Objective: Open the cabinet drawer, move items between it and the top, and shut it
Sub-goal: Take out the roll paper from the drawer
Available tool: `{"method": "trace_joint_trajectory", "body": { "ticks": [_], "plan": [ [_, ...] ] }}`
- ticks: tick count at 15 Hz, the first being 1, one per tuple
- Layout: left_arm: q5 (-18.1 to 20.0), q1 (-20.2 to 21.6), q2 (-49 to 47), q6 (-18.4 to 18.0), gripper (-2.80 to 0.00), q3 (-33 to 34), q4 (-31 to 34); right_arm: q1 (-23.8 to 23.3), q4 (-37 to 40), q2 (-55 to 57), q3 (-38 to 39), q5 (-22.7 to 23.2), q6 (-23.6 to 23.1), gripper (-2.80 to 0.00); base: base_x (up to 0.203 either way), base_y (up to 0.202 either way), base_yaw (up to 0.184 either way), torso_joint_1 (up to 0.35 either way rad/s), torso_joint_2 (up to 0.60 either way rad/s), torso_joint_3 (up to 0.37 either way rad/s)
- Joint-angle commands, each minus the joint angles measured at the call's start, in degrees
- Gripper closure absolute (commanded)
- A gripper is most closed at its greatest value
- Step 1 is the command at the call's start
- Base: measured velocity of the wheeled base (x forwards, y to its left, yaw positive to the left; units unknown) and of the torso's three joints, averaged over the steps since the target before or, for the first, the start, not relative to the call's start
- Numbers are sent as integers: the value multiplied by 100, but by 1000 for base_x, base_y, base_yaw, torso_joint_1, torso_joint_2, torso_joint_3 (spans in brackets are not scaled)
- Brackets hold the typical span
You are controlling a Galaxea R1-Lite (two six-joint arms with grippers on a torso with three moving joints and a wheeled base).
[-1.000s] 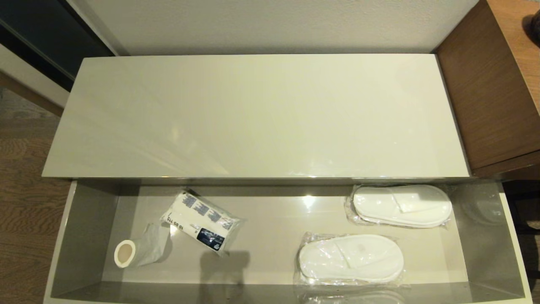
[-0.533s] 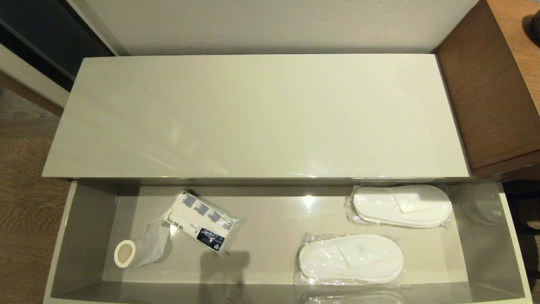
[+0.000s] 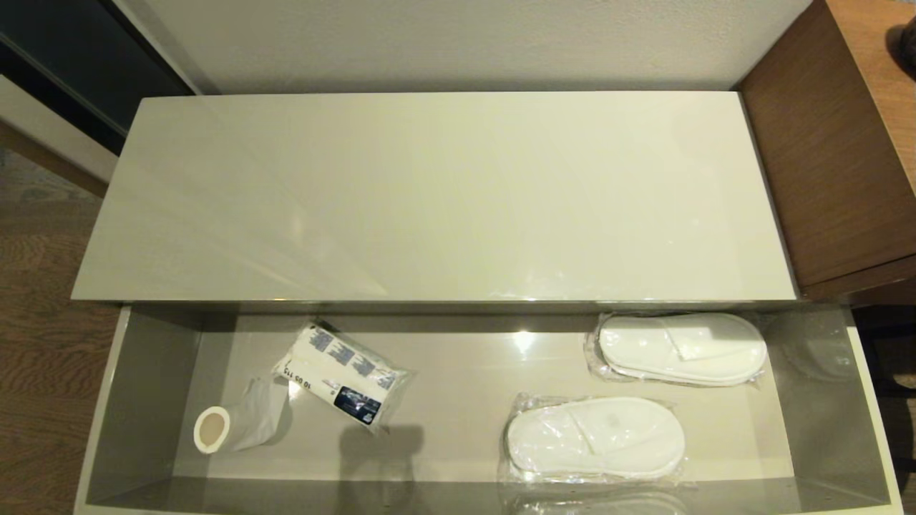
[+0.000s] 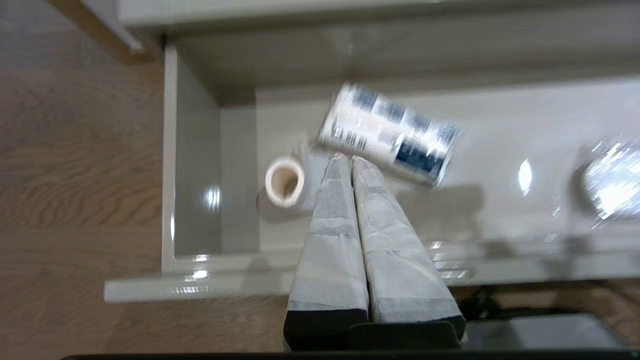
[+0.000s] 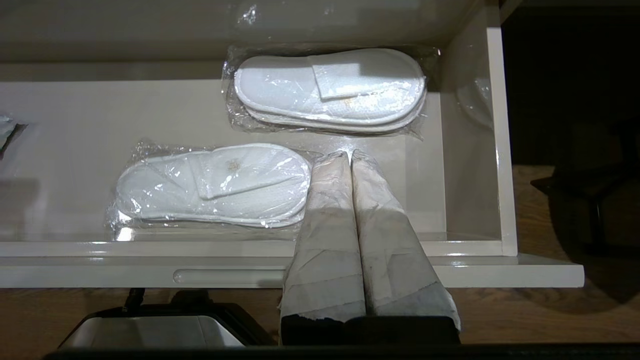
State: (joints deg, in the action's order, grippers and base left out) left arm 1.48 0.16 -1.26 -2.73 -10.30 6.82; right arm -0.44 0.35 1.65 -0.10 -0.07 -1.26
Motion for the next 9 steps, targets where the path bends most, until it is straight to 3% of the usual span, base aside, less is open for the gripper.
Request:
{"method": "trace_joint_trajectory", "body": {
  "ticks": [1, 5, 7, 9],
  "plan": [
    [1, 7, -537, 315, 0, -970, 538, 0, 0, 11, 1, -1, -6, 0, 0, 0, 0, 0, 0, 0],
    [-681, 48, -2743, 924, 0, -2592, 2505, 0, 0, 12, 1, -1, 3, 0, 0, 0, 0, 0, 0, 0],
    [-924, 61, -3597, 1114, 0, -2843, 3042, 0, 0, 11, 1, -1, 3, 0, 0, 0, 0, 0, 0, 0],
    [-963, 71, -4491, 1439, 0, -2974, 3101, 0, 0, 20, 1, -1, 3, 0, 0, 0, 0, 0, 0, 0]
  ]
}}
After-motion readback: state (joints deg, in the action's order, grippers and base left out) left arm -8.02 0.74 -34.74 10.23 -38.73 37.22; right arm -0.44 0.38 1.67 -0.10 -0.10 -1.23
